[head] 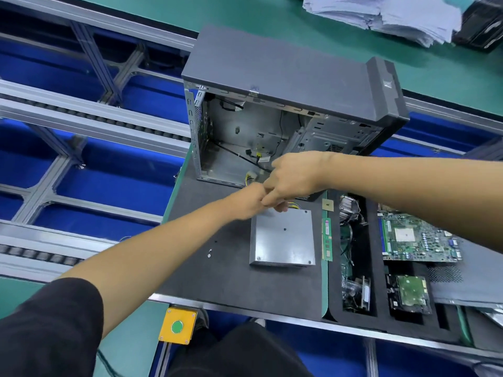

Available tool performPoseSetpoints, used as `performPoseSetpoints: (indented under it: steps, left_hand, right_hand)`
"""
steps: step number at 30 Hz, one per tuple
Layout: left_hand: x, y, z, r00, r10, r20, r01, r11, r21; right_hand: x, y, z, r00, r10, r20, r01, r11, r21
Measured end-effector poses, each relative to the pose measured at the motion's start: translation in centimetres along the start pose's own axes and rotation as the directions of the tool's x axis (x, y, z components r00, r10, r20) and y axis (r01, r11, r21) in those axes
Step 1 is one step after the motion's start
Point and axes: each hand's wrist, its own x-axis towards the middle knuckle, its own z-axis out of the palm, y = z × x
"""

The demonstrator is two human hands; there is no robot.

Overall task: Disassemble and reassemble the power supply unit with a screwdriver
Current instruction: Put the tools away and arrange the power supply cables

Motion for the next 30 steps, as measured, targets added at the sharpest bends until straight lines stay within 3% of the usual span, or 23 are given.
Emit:
performPoseSetpoints:
  steps: [2,4,5,6,7,11,13,15,18,22,24,28,30]
  left_hand:
    - [-0.3,-0.3,1.3,0.986,0.031,-0.162,-0.045,0.996,-0.082]
    - [-0.2,-0.7,1.9,0.953,0.041,-0.3,-0.079,0.99,-0.114]
    - [-0.1,-0.7,2.1,0.939,0.02,-0.343,-0.07,0.989,-0.134]
    - [0.1,-0.6,2.0,0.933,0.002,-0.361,-0.056,0.989,-0.14]
    - [0.3,-0.6,1.8,0.935,-0.003,-0.355,-0.049,0.989,-0.138]
    - [-0.3,-1.0,-0.3,0.978,0.092,-0.188,-0.119,0.984,-0.134]
    - [-0.7,-1.2,-0.9,0.978,0.128,-0.163,-0.139,0.989,-0.054]
    - [-0.6,-1.0,-0.9,0.977,0.093,-0.193,-0.102,0.994,-0.04]
    - [-0.3,-1.6,-0.5,0.949,0.049,-0.312,-0.061,0.998,-0.031]
    - [0.6,-1.7,-0.5,0.921,0.006,-0.389,-0.039,0.996,-0.078]
    - [0.7,-1.8,-0.9,0.946,-0.034,-0.322,0.006,0.996,-0.086]
    - [-0.2,-3.4,-1.3,0.989,-0.084,-0.124,0.099,0.988,0.115]
    - [-0.5,-4.0,-0.8,0.991,-0.106,-0.081,0.116,0.985,0.131]
  right_hand:
    - [0.3,-0.5,0.3,0.976,0.216,-0.001,-0.211,0.956,0.206]
    - [0.6,-0.5,0.8,0.838,0.537,0.103,-0.51,0.7,0.499]
    - [0.9,-0.5,0.9,0.778,0.61,0.153,-0.572,0.584,0.576]
    - [1.2,-0.5,1.1,0.763,0.624,0.166,-0.588,0.564,0.58]
    - [1.3,-0.5,1.0,0.789,0.596,0.148,-0.57,0.622,0.536]
    - [0.4,-0.3,1.1,0.948,0.311,-0.071,-0.3,0.945,0.13]
    - [0.1,-0.2,1.6,0.967,0.215,-0.139,-0.2,0.973,0.114]
    - [0.0,-0.4,2.2,0.944,0.295,-0.146,-0.234,0.913,0.335]
    - [0.0,-0.4,2.1,0.841,0.54,-0.037,-0.404,0.672,0.621]
    - [0.2,-0.1,1.7,0.797,0.604,0.03,-0.517,0.655,0.551]
    - [0.0,-0.1,1.5,0.802,0.596,0.019,-0.492,0.644,0.586]
    - [-0.3,-0.8,2.4,0.842,0.537,0.051,-0.457,0.66,0.596]
    - [-0.1,-1.2,3.4,0.853,0.521,0.037,-0.452,0.701,0.551]
